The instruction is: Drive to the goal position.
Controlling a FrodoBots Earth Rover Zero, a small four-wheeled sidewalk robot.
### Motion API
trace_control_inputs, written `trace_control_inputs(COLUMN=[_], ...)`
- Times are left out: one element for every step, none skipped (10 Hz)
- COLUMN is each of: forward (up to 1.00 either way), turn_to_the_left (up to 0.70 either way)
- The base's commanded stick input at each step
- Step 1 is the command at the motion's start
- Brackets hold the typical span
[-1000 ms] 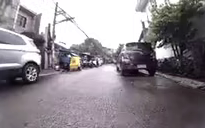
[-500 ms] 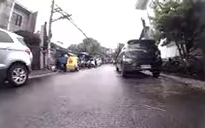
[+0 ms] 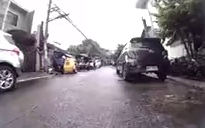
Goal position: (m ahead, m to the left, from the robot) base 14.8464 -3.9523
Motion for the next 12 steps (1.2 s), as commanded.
trace_control_inputs(forward=[1.0,1.0,1.0,1.0,1.0,1.0,1.0,1.0,1.0,1.0,1.0,1.0], turn_to_the_left=[0.0,0.0,0.0,0.0,0.0,0.05,0.27,0.2,0.05,0.0,0.0,0.06])
